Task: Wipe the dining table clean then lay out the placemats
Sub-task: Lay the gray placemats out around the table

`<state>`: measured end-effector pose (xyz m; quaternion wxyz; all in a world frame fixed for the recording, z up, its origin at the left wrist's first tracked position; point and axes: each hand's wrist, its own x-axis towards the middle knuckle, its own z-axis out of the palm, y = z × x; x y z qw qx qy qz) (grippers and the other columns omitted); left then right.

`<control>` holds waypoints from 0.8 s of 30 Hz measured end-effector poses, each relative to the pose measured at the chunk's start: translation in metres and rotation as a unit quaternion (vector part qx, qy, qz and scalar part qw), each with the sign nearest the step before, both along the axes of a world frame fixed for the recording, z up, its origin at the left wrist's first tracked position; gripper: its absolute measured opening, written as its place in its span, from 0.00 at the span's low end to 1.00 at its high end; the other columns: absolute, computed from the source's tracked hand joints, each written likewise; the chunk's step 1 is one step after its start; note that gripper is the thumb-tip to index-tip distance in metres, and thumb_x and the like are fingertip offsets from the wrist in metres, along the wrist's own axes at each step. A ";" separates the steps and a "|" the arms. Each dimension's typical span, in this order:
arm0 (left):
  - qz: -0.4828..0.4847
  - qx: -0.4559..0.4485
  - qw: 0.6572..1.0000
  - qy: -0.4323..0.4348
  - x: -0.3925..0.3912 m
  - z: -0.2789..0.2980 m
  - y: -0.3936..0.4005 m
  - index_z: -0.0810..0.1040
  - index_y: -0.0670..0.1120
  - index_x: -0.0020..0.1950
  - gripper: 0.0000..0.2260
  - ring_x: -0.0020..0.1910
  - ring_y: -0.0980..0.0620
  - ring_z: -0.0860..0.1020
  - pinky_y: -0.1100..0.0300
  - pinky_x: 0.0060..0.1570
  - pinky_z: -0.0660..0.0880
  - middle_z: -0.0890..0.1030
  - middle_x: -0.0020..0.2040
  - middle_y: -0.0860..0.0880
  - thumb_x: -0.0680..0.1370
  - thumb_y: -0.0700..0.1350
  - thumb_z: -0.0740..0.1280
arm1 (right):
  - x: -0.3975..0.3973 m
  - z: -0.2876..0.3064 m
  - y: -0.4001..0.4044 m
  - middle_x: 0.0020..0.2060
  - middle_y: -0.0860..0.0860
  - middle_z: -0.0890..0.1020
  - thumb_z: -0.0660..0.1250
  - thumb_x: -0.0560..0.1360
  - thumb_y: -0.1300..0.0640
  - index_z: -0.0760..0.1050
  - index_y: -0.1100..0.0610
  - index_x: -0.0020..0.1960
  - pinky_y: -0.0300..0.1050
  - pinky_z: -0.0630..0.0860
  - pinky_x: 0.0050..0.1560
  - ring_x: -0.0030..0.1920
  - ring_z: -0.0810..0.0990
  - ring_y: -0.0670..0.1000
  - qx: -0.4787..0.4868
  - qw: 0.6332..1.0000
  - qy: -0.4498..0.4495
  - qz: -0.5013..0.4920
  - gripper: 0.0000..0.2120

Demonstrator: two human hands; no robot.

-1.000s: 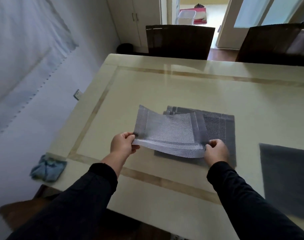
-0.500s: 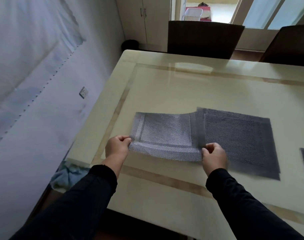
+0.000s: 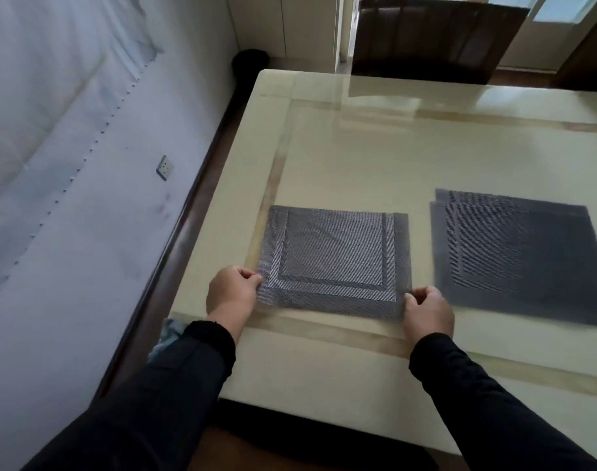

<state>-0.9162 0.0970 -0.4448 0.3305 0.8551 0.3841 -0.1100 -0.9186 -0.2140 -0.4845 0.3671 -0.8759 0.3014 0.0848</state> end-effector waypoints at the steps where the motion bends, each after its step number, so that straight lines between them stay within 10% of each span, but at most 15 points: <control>1: -0.007 0.004 1.000 0.008 -0.001 -0.002 0.003 0.80 0.51 0.36 0.10 0.41 0.48 0.81 0.58 0.42 0.76 0.83 0.37 0.52 0.74 0.53 0.74 | -0.002 -0.001 0.002 0.44 0.55 0.82 0.65 0.78 0.57 0.76 0.56 0.46 0.44 0.70 0.46 0.43 0.77 0.56 -0.005 1.000 0.007 -0.004 0.03; 24: -0.052 0.002 0.999 0.015 -0.017 -0.016 0.025 0.82 0.50 0.39 0.10 0.38 0.51 0.79 0.59 0.39 0.73 0.82 0.36 0.53 0.75 0.55 0.73 | -0.022 -0.011 0.011 0.47 0.57 0.81 0.68 0.77 0.56 0.76 0.58 0.47 0.46 0.72 0.49 0.45 0.76 0.57 -0.055 0.997 0.038 -0.037 0.05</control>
